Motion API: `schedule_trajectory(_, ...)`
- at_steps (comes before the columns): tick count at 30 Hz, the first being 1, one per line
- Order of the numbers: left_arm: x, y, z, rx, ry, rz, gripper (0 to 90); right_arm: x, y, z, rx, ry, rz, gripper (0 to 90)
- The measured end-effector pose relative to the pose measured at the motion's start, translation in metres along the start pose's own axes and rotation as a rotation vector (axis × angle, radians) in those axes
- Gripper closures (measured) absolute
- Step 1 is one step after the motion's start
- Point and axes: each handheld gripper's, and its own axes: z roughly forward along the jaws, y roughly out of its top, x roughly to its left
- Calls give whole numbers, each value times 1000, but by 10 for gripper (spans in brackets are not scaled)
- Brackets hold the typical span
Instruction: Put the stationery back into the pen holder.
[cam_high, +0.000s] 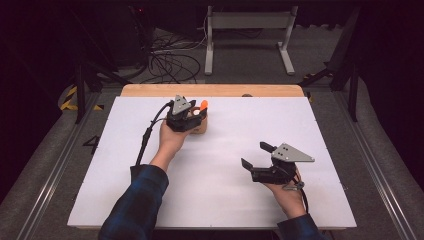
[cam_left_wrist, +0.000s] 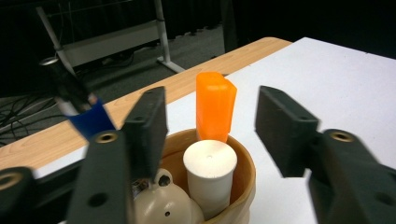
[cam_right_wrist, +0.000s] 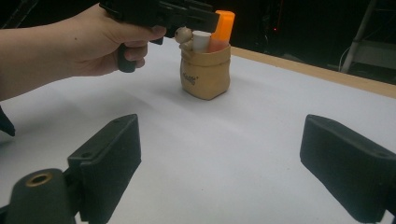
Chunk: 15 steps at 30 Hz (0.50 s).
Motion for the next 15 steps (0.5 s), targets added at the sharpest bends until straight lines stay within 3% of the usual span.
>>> schedule_trajectory(7,-2,2,-4,-1,-10,17,377,-1,0,-1,3,-6,4,131)
schedule_trajectory(15,-4,6,-13,0,-45,9,255,-3,0,-2,-4,-22,-1,115)
